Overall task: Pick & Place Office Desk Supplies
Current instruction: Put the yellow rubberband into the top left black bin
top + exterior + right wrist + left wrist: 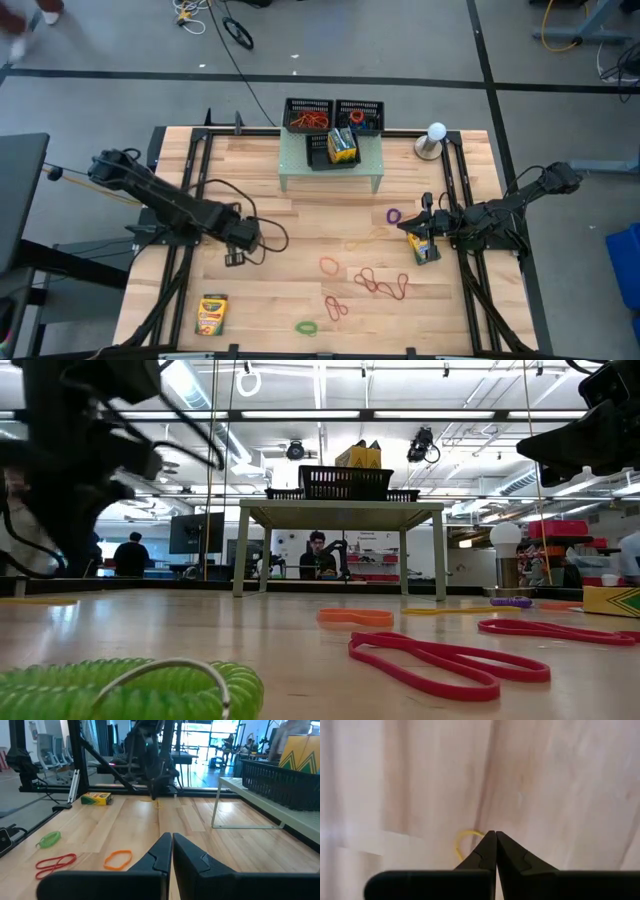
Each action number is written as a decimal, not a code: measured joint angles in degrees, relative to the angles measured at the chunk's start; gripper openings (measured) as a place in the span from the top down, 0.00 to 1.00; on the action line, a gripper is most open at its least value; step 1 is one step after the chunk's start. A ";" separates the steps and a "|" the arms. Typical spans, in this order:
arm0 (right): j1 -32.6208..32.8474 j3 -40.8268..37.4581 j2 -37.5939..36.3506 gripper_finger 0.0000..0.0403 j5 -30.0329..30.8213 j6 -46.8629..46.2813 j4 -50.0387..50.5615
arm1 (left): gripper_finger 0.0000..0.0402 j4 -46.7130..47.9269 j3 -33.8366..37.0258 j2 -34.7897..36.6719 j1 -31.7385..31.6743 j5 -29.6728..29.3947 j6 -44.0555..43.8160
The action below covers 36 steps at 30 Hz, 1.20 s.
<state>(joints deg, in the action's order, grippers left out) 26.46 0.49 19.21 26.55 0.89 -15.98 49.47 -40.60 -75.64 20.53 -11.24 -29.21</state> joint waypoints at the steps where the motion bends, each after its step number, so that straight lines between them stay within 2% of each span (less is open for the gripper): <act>1: 0.00 0.00 0.00 0.94 0.00 0.00 0.01 | 0.99 1.00 -1.17 0.00 -0.29 -0.81 1.20; 4: 0.00 0.00 0.01 0.94 0.02 0.00 0.01 | 0.99 3.60 -4.43 0.79 -0.52 -4.02 2.02; 6: -0.01 0.00 0.00 0.94 0.02 0.00 0.01 | 0.96 5.58 -5.56 0.91 -0.74 -3.82 1.07; 11: 0.00 0.00 0.00 0.94 0.04 0.00 -0.01 | 0.78 13.48 -3.14 -0.11 -0.74 -0.30 -5.06; 16: 0.00 0.00 -0.01 0.94 0.04 0.00 0.01 | 0.58 7.66 3.99 0.36 -0.67 3.21 -5.17; 20: 0.00 0.00 0.00 0.94 0.06 0.00 0.01 | 0.51 2.90 8.41 1.29 -1.56 4.71 -4.39; 22: -0.01 0.00 -0.01 0.94 0.07 0.00 0.00 | 0.51 2.46 8.57 1.33 -2.46 6.39 -4.39; 25: 0.00 0.00 -0.01 0.94 0.08 0.00 0.01 | 0.54 2.14 8.99 1.36 -3.03 5.65 -5.29; 32: -0.02 0.00 0.00 0.94 0.24 0.00 0.01 | 0.70 -1.52 12.75 1.18 -5.59 6.04 -10.35; 36: 0.00 0.00 -0.01 0.94 0.24 0.00 0.01 | 0.78 -2.22 12.75 1.13 -5.42 6.21 -9.38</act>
<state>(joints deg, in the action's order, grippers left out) 26.46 0.49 19.20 26.79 0.89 -15.97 47.24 -27.84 -74.50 15.11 -5.03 -38.59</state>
